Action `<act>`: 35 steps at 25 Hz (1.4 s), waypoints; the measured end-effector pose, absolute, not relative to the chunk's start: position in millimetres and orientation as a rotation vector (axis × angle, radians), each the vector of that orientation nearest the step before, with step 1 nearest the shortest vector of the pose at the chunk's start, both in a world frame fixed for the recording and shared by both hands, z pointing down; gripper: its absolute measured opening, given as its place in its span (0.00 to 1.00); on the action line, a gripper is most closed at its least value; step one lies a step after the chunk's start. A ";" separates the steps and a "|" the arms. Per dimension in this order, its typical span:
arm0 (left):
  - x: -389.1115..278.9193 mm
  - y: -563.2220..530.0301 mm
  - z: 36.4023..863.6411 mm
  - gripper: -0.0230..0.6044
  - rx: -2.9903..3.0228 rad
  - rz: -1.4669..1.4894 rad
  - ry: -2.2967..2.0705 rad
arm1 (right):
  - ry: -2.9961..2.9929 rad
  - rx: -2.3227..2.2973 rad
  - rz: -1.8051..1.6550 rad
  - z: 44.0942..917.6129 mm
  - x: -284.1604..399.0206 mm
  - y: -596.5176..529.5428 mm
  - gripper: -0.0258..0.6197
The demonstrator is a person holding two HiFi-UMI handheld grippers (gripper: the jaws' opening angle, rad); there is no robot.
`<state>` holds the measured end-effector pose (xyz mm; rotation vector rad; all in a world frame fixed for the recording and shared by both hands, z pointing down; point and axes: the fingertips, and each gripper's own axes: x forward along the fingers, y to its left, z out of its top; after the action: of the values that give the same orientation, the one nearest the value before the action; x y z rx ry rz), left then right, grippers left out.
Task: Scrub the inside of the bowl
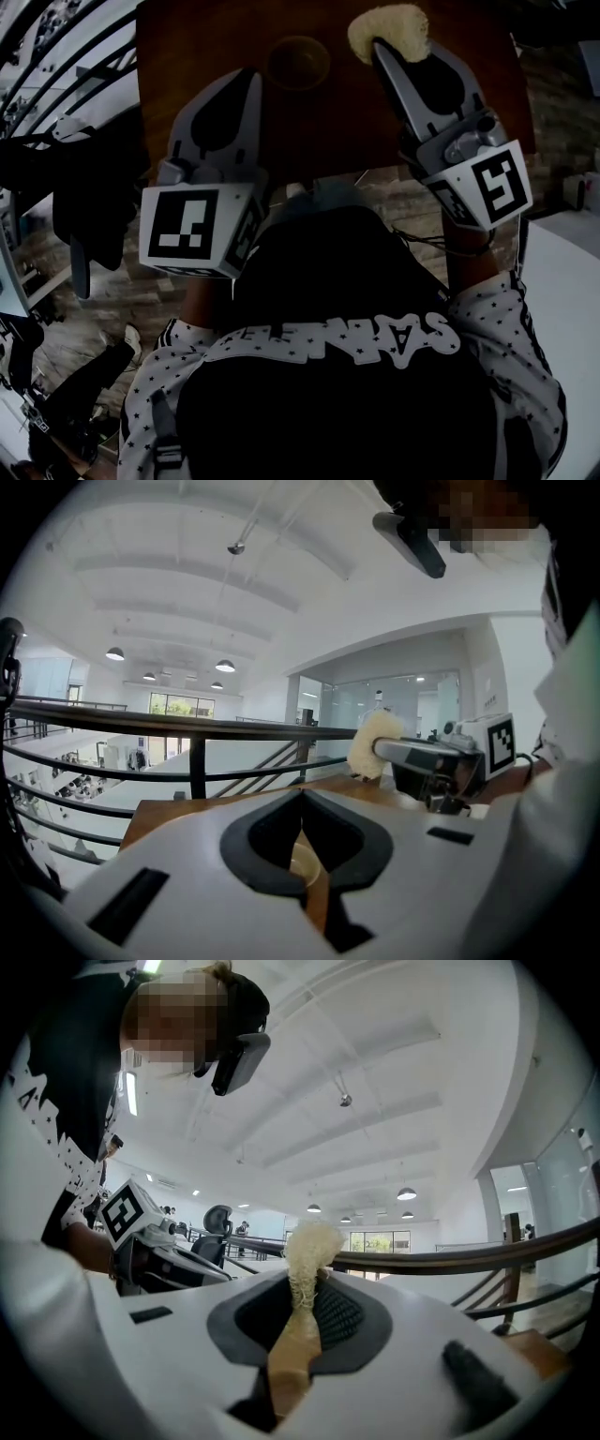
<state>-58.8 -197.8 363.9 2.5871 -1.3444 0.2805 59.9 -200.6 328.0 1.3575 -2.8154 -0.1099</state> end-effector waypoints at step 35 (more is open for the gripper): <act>-80.2 -202.6 343.8 0.06 2.553 0.241 -1.513 | -2.938 1.236 0.028 319.0 50.1 -200.9 0.13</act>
<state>-80.2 -202.6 343.8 2.5533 -1.5133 0.2412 50.1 -200.9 319.0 1.2359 -2.9382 0.0278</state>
